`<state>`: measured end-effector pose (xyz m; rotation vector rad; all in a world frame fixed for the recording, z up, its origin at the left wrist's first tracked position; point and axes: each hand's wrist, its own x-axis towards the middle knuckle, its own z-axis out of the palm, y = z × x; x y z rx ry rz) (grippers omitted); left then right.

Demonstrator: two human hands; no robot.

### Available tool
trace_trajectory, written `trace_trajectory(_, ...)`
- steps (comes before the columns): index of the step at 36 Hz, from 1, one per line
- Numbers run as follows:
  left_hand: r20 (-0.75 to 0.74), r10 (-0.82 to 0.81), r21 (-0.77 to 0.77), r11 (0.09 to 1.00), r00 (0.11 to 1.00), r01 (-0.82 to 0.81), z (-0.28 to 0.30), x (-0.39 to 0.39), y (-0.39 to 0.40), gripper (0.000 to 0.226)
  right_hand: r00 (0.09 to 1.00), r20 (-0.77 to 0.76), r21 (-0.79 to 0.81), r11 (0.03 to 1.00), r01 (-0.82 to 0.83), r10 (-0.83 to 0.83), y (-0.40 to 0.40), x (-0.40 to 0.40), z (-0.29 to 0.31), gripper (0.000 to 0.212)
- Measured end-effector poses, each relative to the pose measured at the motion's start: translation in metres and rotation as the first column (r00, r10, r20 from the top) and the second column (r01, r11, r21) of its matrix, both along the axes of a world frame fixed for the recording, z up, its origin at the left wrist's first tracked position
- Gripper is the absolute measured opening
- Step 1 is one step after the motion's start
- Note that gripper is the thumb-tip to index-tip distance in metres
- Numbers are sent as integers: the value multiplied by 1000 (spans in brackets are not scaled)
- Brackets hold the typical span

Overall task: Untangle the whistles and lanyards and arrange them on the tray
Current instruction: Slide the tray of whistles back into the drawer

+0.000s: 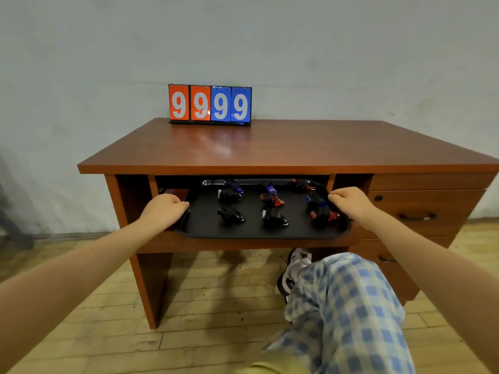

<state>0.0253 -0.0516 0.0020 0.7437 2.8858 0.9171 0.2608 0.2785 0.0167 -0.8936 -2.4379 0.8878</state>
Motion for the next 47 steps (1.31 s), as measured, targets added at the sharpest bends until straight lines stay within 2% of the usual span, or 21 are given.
trace_trajectory(5, 107, 10, 136, 990, 994, -25, -3, -12, 9, 42, 1000, 25, -65, 998, 1, 0, 2, -15, 0, 36)
trace_trajectory(10, 226, -23, 199, 980, 974, -23, -13, -29, 15, 23, 1000, 16, -181, 983, 13, -10, 9, -34, -3, 41)
trace_trajectory(18, 231, 11, 192, 980, 973, -57, -24, -48, 21, 20, 999, 22, -280, 959, -42, 50, 20, -56, -16, 46)
trace_trajectory(27, 283, -10, 173, 984, 959, -41, -20, -48, 22, 53, 993, -8, -252, 961, -112, 114, 25, -64, -28, 44)
trace_trajectory(34, 264, -54, 118, 993, 963, 23, -19, -47, 17, 55, 987, 38, -331, 934, -134, 155, 26, -56, -29, 54)
trace_trajectory(38, 230, -75, 65, 996, 970, 62, -20, -40, 13, 57, 986, 50, -305, 942, -138, 160, 25, -46, -31, 54)
trace_trajectory(47, 215, -110, 140, 987, 971, 81, -22, -31, 4, 52, 986, 77, -197, 972, -129, 147, 15, -33, -32, 46)
